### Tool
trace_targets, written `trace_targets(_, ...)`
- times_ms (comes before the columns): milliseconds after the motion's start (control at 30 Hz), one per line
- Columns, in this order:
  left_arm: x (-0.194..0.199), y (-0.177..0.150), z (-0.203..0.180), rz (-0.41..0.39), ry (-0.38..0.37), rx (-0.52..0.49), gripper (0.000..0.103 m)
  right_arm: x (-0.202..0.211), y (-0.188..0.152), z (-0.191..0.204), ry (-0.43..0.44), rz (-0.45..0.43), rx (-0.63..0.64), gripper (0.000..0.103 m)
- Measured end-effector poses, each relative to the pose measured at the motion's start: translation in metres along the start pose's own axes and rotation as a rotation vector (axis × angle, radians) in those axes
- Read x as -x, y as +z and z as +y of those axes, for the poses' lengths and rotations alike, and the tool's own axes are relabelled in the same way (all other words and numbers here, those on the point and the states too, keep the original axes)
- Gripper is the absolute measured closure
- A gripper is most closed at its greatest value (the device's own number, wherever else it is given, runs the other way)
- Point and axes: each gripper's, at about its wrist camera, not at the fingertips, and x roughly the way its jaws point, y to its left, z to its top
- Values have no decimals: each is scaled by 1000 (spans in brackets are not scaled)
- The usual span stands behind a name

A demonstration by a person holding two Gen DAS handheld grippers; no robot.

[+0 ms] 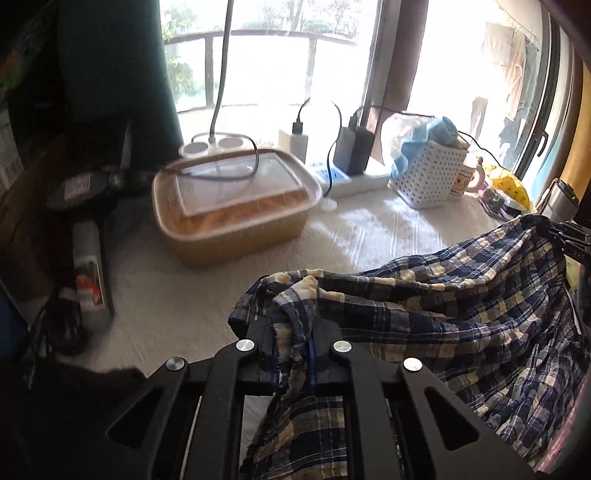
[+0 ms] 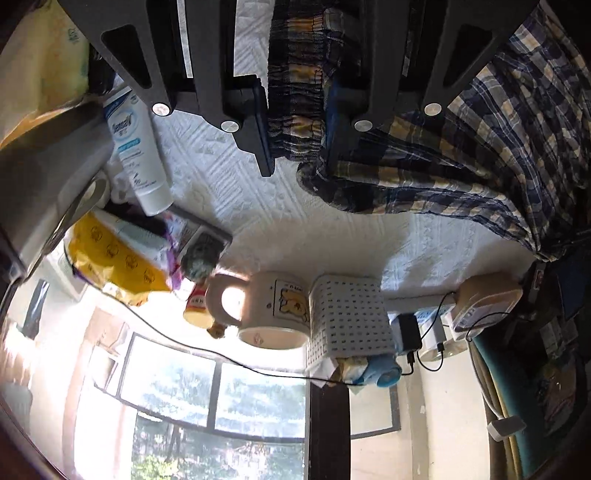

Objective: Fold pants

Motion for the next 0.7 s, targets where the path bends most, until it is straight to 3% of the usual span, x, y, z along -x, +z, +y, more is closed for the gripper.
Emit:
trace_targets(133, -8, 37, 3, -75, 34, -29, 93, -10, 35, -6, -77, -72, 13, 78)
trace_targets(233, -19, 53, 13, -68, -1, 1, 88, -32, 51, -16, -108, -68, -8, 78)
trace_targets(300, -21, 56, 17, -58, -3, 21, 67, -51, 54, -27, -116, -40, -43, 78)
trace_targets(333, -18, 55, 16, -63, 11, 22, 43, -62, 53, -31, -119, -10, -56, 78)
trace_targets(367, -13, 52, 18, -75, 14, 22, 27, -68, 52, -34, -120, 11, -60, 77)
trace_targets(433, 1, 42, 18, -82, 17, 28, 23, -69, 48, -35, -103, 27, -54, 66)
trace_targets(500, 15, 30, 15, -70, 23, 25, 23, -58, 43, -35, -96, 10, -59, 31)
trace_targets(533, 24, 22, 11, -73, 25, 26, 23, -48, 38, -34, -97, -10, -69, 9)
trace_targets(700, 69, -39, -17, -49, -64, 39, 23, 14, 12, -27, -62, -77, -85, 6)
